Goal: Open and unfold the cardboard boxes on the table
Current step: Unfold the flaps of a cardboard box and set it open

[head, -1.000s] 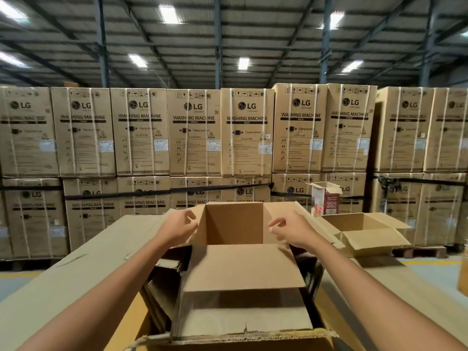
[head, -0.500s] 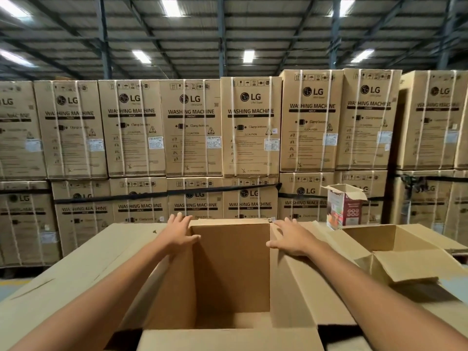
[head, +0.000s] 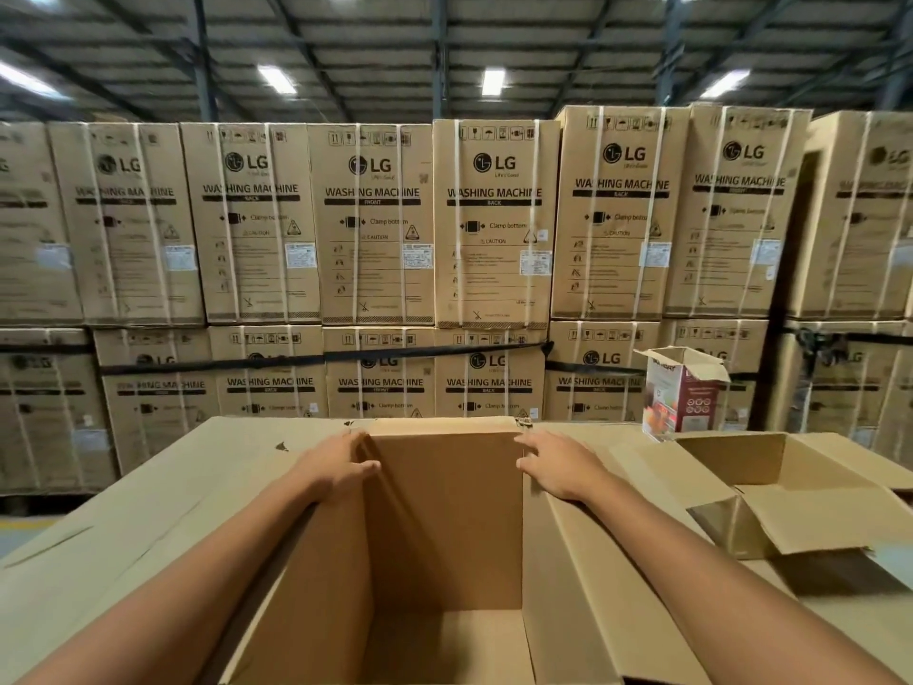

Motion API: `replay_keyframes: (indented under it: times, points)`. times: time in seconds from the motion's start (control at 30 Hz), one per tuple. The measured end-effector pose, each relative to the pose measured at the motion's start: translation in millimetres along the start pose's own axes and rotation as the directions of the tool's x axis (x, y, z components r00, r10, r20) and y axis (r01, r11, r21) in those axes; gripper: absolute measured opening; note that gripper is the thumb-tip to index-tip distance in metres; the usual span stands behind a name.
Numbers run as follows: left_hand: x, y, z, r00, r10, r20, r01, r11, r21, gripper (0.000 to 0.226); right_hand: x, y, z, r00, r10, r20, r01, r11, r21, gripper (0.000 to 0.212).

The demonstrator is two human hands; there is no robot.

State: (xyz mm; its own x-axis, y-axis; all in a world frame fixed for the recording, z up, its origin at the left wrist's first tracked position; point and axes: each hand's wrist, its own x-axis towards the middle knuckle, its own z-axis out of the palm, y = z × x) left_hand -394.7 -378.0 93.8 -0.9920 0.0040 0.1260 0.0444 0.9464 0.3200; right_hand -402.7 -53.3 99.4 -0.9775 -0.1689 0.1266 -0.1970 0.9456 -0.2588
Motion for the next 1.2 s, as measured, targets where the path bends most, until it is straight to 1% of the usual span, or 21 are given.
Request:
replay_keyframes:
  times: [0.03,0.1,0.2,0.33,0.37,0.4,0.47,0.5,0.53,0.57,0.63,0.67,0.7,0.73,0.77,0.8,0.87,0.9,1.0,1.1,1.2]
  points:
    - [-8,3,-4,0.999,-0.009,-0.042,0.007,0.999,-0.041,0.063,-7,-3,-4,1.000,-0.005,-0.015,0.005,0.999,0.032,0.043]
    - [-30,10,-12,0.998,-0.012,-0.067,0.006,0.995,-0.100,0.062,-26,-11,-10,0.999,-0.019,-0.042,0.023,0.995,0.095,0.035]
    - [-67,19,-21,0.997,0.070,0.015,-0.067,0.984,-0.166,0.064,-59,-28,-17,0.999,-0.052,-0.014,0.053,0.994,0.100,0.043]
    - [-123,28,-27,0.980,0.174,0.095,-0.151,0.965,-0.215,0.065,-110,-54,-12,0.999,-0.043,0.026,0.040,0.993,0.113,0.051]
    - [-136,31,-31,0.975,0.198,0.102,-0.167,0.954,-0.250,0.065,-125,-62,-14,0.998,-0.052,0.034,0.046,0.986,0.160,0.050]
    - [-150,34,-36,0.971,0.216,0.101,-0.179,0.940,-0.291,0.064,-142,-73,-18,0.996,-0.076,0.042,0.063,0.967,0.247,0.047]
    - [-175,37,-47,0.963,0.260,0.065,-0.219,0.903,-0.369,0.063,-179,-97,-28,0.991,-0.129,0.030,0.101,0.885,0.455,0.041]
    - [-188,40,-50,0.956,0.291,0.043,-0.253,0.887,-0.387,0.063,-198,-109,-32,0.989,-0.146,0.022,0.115,0.856,0.503,0.041]
    - [-201,42,-51,0.947,0.319,0.033,-0.284,0.882,-0.376,0.063,-216,-119,-33,0.988,-0.152,0.019,0.123,0.861,0.494,0.043]
    - [-215,43,-49,0.937,0.348,0.033,-0.318,0.887,-0.334,0.063,-232,-128,-30,0.989,-0.144,0.027,0.119,0.897,0.425,0.048]
    - [-242,42,-34,0.913,0.402,0.066,-0.392,0.912,-0.125,0.062,-264,-141,-10,0.993,-0.102,0.066,0.093,0.986,0.137,0.060]
    - [-256,41,-25,0.905,0.417,0.083,-0.418,0.908,0.004,0.063,-277,-146,3,0.994,-0.091,0.052,0.092,0.996,-0.018,0.063]
    - [-268,38,-18,0.900,0.431,0.074,-0.436,0.893,0.109,0.069,-289,-150,13,0.995,-0.099,0.006,0.099,0.987,-0.126,0.064]
    - [-277,36,-13,0.892,0.450,0.032,-0.450,0.880,0.151,0.078,-300,-153,20,0.992,-0.113,-0.057,0.101,0.979,-0.174,0.065]
    - [-284,35,-12,0.889,0.459,-0.012,-0.453,0.881,0.133,0.083,-310,-154,23,0.988,-0.114,-0.108,0.093,0.980,-0.177,0.065]
    - [-290,35,-14,0.886,0.462,-0.040,-0.457,0.885,0.089,0.079,-319,-155,23,0.986,-0.099,-0.134,0.078,0.984,-0.157,0.066]
    - [-300,38,-23,0.873,0.485,-0.054,-0.484,0.875,0.029,0.070,-338,-153,16,0.990,-0.052,-0.133,0.037,0.993,-0.113,0.067]
    - [-305,40,-27,0.860,0.506,-0.062,-0.507,0.862,0.008,0.071,-349,-151,11,0.991,-0.034,-0.133,0.022,0.995,-0.094,0.068]
    - [-330,50,-36,0.816,0.567,-0.109,-0.576,0.813,-0.086,0.084,-385,-137,-2,0.986,0.021,-0.164,-0.022,1.000,-0.001,0.071]
    - [-355,71,-33,0.771,0.612,-0.176,-0.636,0.752,-0.173,0.075,-425,-117,-13,0.972,0.093,-0.214,-0.078,0.994,0.079,0.070]
    - [-385,105,-21,0.713,0.664,-0.225,-0.701,0.682,-0.211,0.073,-472,-100,-24,0.944,0.161,-0.287,-0.119,0.980,0.159,0.071]
